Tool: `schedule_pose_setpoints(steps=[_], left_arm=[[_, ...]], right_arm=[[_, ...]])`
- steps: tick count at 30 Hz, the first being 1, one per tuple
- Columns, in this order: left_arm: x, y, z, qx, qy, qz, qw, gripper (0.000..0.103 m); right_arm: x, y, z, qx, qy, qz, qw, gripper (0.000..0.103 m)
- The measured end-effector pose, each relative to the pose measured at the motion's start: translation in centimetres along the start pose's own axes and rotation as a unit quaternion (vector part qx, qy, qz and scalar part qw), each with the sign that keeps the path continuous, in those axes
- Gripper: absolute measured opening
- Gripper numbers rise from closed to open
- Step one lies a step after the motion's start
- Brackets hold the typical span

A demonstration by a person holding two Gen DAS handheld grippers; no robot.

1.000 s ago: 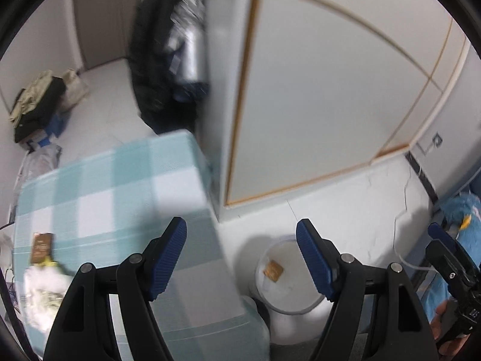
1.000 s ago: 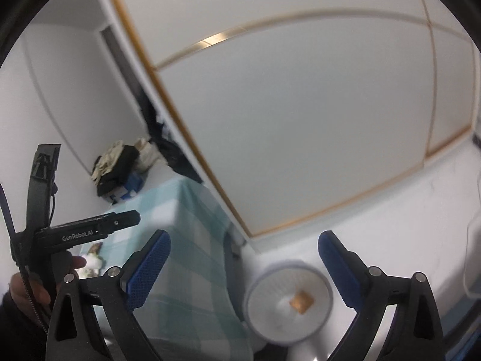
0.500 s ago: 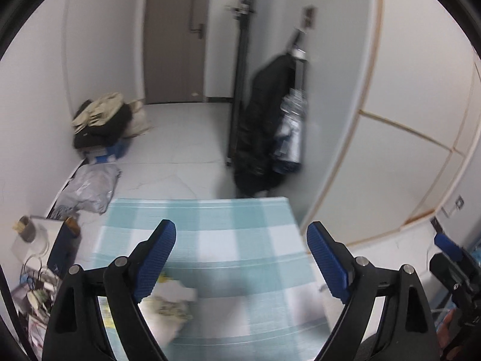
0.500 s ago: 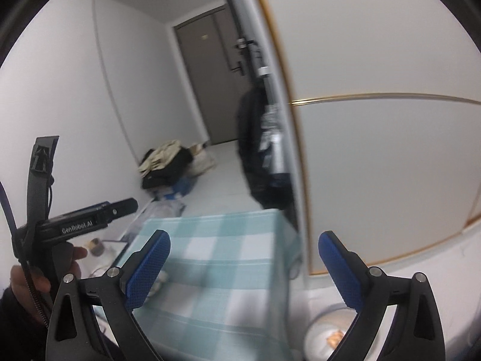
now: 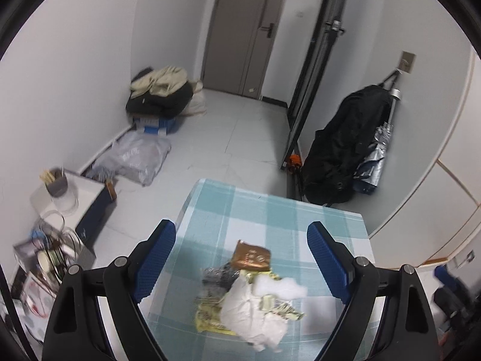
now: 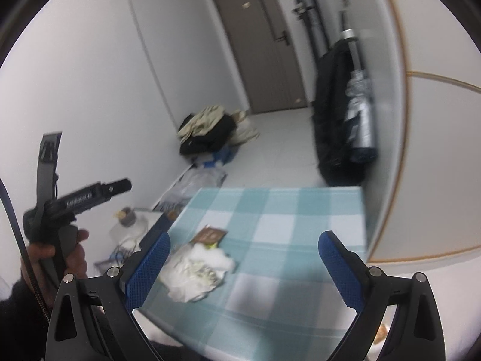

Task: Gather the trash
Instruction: 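Move the left tool back over the table of trash, then grasp the white tissue with the left tool while the right tool grasps another tissue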

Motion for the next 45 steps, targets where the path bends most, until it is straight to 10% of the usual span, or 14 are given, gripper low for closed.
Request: schedule_pose_setpoints(steps=[21, 36, 45], left_arm=[[0.3, -1.3, -6.0, -0.028, -0.018, -0.016, 0.9993, 0.087], [0.9, -1.6, -6.7, -0.049, -0.016, -0.027, 0.9983, 0.087], [1.3, -1.9, -6.6, -0.041, -0.006, -0.039, 0.9984, 0.087]], right_arm=[[14.4, -12.5, -6.0, -0.035, 0.007, -0.193, 0.981, 0.068], [15.8, -12.3, -4.2, 0.002, 0.009, -0.208, 0.978, 0.004], [13.8, -10.0, -4.4, 0.01, 0.032, -0.169, 0.985, 0.002]])
Point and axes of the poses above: each gripper's, at about its wrist camera, not at the fingertips, and x roughly the way its jaws point, z to its right, y to its top, the point moved 7 cm from there along x, roughly the way its jaws point, and after that the axes turned 13 degrees about x, right-handed, at the moved point
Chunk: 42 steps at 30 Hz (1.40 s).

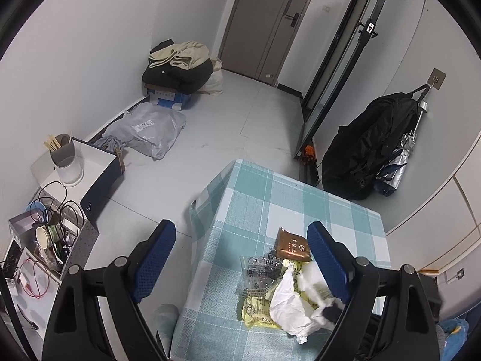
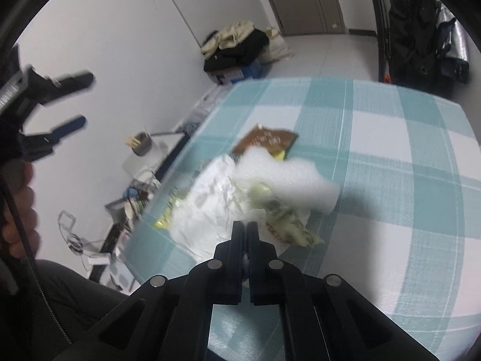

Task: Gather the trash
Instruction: 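Grasp the white tissue with the left tool while the right tool grasps another tissue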

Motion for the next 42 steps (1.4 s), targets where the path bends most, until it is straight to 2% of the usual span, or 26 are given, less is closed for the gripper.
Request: schedule_pose_setpoints(steps=[4, 10, 14, 19, 24, 26, 32, 38, 39, 40, 42], left_arm=[[0.5, -0.4, 0.3, 0.012, 0.001, -0.013, 0.9998, 0.087], [1.2, -1.6, 2.1, 0.045, -0.035, -0.044, 0.9974, 0.087], [2.3, -3.4, 4.7, 0.086, -0.075, -0.084, 0.9899, 0.087], [3.8, -5.8, 7.3, 0.137, -0.083, -0.135, 0.9778, 0.087], [5.4, -7.6, 8.7, 0.177, -0.063, -0.171, 0.9672, 0.087], [5.6, -8.1, 8.9, 0.184, -0.054, -0.178, 0.9652, 0.087], [6.4, -9.6, 9.8, 0.238, -0.024, -0.198, 0.9506, 0.087], [7.1, -10.7, 10.0, 0.26, -0.011, -0.212, 0.9417, 0.087], [7.3, -10.9, 9.9, 0.262, -0.01, -0.215, 0.9408, 0.082], [7.5, -10.9, 9.9, 0.263, -0.01, -0.218, 0.9399, 0.071], [7.5, -11.0, 10.1, 0.267, -0.011, -0.219, 0.9385, 0.066]], right_arm=[[-2.3, 1.4, -0.1, 0.023, 0.024, 0.023, 0.999, 0.002], [-5.5, 2.6, -0.5, 0.034, 0.05, 0.054, 0.997, 0.002], [-7.4, 2.8, -0.6, 0.032, 0.057, 0.073, 0.995, 0.002], [-9.6, 3.2, 0.8, 0.036, 0.046, 0.101, 0.993, 0.002], [-10.7, 3.6, 2.8, 0.054, 0.044, 0.113, 0.991, 0.002], [-11.0, 3.6, 3.6, 0.061, 0.037, 0.116, 0.991, 0.002], [-11.2, 3.3, 5.6, 0.075, 0.026, 0.112, 0.991, 0.002], [-11.3, 3.0, 6.4, 0.071, 0.005, 0.11, 0.991, 0.002], [-11.3, 2.9, 6.4, 0.071, 0.002, 0.11, 0.991, 0.002], [-11.4, 2.9, 6.5, 0.071, 0.001, 0.111, 0.991, 0.002], [-11.5, 2.8, 6.6, 0.071, 0.001, 0.114, 0.991, 0.002]])
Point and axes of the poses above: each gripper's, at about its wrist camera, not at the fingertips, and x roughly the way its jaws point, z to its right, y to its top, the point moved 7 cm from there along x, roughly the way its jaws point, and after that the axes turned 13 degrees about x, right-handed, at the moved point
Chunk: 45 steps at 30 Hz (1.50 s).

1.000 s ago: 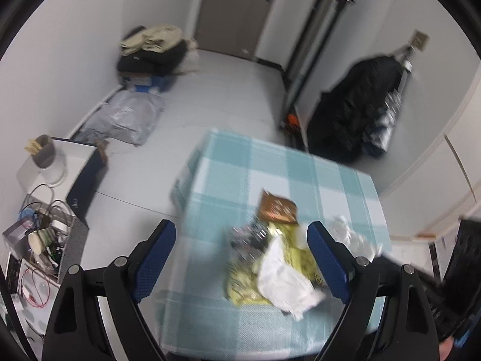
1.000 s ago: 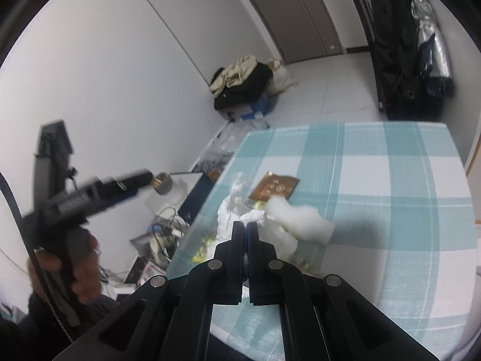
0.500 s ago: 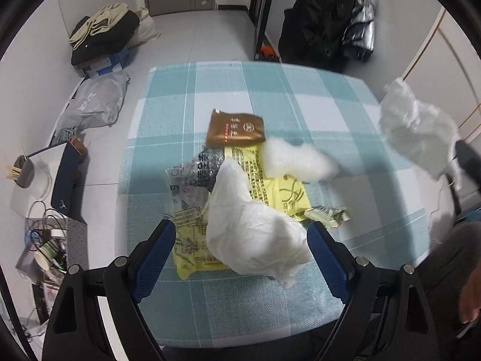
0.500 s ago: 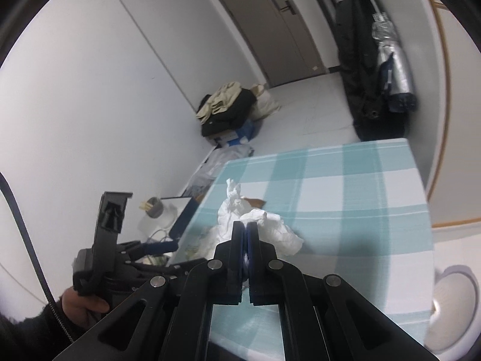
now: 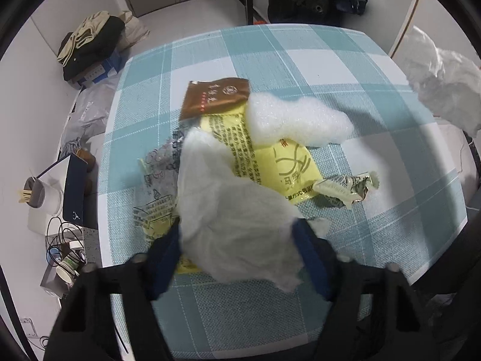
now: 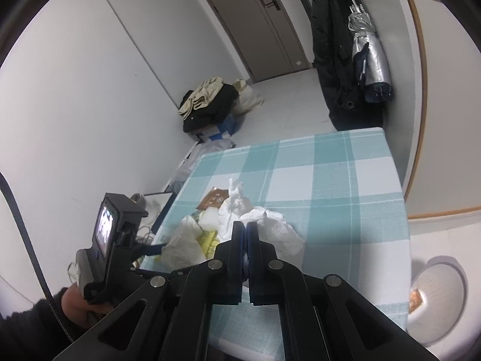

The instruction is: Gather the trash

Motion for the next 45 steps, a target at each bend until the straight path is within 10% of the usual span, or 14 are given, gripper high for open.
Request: schedule_pose_setpoints(steps=[12, 45], left_arm=[[-1.4, 0.6, 2.0, 0.015, -0.019, 0.033, 0.9992, 0.008], [-9.9, 3.4, 4.6, -0.016, -0.099, 0.165, 0.9811, 0.002]], right_arm=[[-1.0, -0.2, 0.1, -0.003, 0.001, 0.011, 1.0, 0.002], [-5.1, 0.0, -0.4, -0.018, -0.04, 0.057, 0.997, 0.002]])
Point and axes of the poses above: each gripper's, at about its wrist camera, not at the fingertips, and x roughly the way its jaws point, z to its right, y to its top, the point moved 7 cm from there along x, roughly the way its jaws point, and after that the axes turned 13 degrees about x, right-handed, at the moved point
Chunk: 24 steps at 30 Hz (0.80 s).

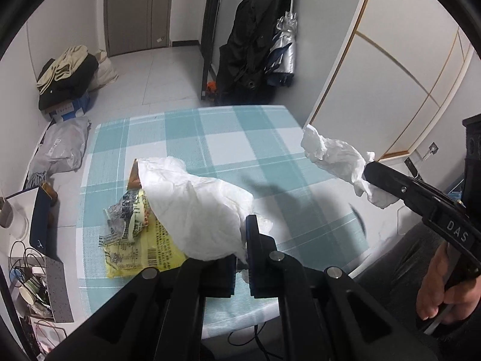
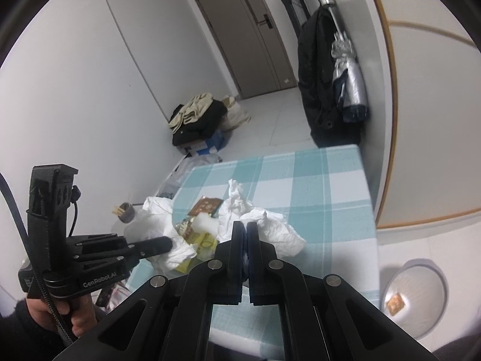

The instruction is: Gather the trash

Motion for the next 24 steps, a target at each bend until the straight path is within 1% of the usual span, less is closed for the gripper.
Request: schedule_pose_setpoints(steps=[2, 5, 7, 13, 18, 24], left_arm=[[-0.3, 0.4, 0.5, -0.005, -0.008, 0.004, 0.9999, 0.002], [-0.9, 1.4, 1.4, -0.008, -0.01, 0.017, 0.9998, 0.002], [-1.1, 2.1, 2.3, -0.011, -0.022, 0.023, 0.9994, 0.002], [-1.0, 4.4, 5.2, -0.001, -0.043, 0.027, 0.9987, 0.002], [-0.5, 6.3, 7.8, 0.002, -0.069, 0.031, 0.9971, 0.002], [1.0, 8.2, 12.1, 0.028, -0.099, 0.03, 0.9943, 0.002]], right_arm=[[-0.9, 0.3, -0.4, -0.009, -0.002, 0.01, 1.0, 0.002], [-2.7, 0.9, -0.6, -0.023, -0.009, 0.031, 0.999, 0.002], [-4.0, 1.4, -0.4, -0.023, -0.008, 0.042, 0.999, 0.002], [-7.4, 3.2, 0.7, -0.029, -0.03, 0.074, 0.996, 0.002], [-9.9, 4.7, 3.3, -0.019, -0.052, 0.092, 0.994, 0.002], [-12.7, 6.0, 7.4, -0.006, -0.082, 0.112, 0.99, 0.002]])
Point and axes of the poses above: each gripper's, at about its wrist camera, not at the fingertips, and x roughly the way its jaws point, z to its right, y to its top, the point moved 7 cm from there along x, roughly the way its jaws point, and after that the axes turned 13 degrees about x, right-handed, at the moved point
